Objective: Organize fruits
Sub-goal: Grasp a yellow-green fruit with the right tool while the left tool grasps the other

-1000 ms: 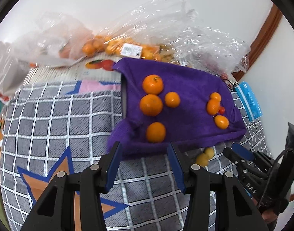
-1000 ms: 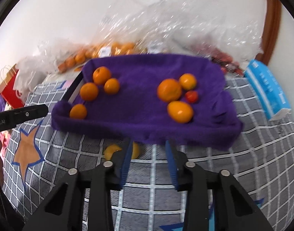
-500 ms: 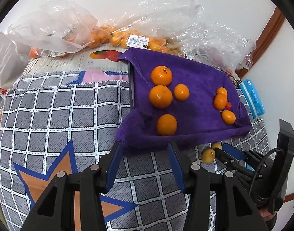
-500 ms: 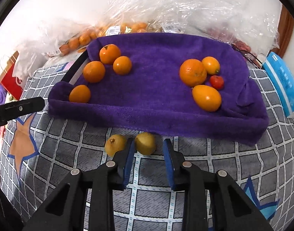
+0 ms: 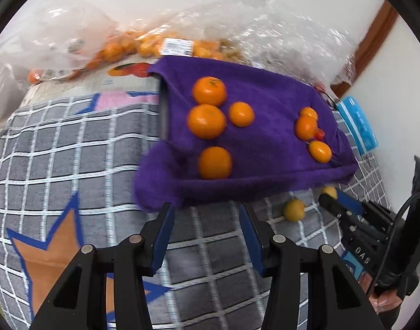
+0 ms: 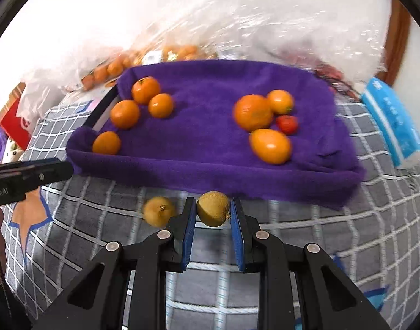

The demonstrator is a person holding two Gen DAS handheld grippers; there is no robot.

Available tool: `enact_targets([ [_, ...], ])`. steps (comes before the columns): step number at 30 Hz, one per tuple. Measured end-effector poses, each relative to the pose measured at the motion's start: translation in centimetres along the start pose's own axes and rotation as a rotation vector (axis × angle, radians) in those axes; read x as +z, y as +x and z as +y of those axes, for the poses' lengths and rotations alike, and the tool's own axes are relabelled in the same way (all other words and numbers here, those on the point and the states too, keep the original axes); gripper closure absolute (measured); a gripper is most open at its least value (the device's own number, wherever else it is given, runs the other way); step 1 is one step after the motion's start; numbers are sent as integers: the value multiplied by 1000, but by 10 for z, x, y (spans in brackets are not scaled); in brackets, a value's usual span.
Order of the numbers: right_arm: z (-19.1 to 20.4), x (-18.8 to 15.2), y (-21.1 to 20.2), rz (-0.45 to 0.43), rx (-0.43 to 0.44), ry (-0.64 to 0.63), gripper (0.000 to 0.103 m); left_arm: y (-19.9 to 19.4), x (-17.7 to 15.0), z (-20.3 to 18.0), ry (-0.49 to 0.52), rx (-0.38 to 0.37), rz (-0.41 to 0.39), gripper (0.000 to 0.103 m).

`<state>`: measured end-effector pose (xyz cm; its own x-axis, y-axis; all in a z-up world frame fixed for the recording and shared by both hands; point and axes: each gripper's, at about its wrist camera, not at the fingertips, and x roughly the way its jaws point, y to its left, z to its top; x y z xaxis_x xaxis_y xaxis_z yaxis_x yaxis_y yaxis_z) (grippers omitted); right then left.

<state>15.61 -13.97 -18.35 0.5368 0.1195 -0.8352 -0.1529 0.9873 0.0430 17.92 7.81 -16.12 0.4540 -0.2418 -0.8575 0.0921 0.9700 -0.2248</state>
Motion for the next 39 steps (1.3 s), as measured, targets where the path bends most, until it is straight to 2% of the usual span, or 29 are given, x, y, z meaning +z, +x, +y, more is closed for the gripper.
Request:
enact_targets([
  [14, -66, -17, -27, -37, -97, 72, 78, 31, -6, -77, 107, -65, 58, 57],
  [25, -87, -21, -28, -41, -98, 109, 78, 57, -6, -102, 145, -36, 110, 57],
  [28, -90, -22, -28, -39, -96, 111, 78, 60, -7, -107, 163, -8, 107, 63],
  [31, -91, -21, -28, -40, -92, 113, 78, 61, -7, -109, 163, 2, 108, 78],
  [39, -80, -18, -33, -48, -75, 99, 78, 48, -14, -96, 137, -7, 100, 78],
])
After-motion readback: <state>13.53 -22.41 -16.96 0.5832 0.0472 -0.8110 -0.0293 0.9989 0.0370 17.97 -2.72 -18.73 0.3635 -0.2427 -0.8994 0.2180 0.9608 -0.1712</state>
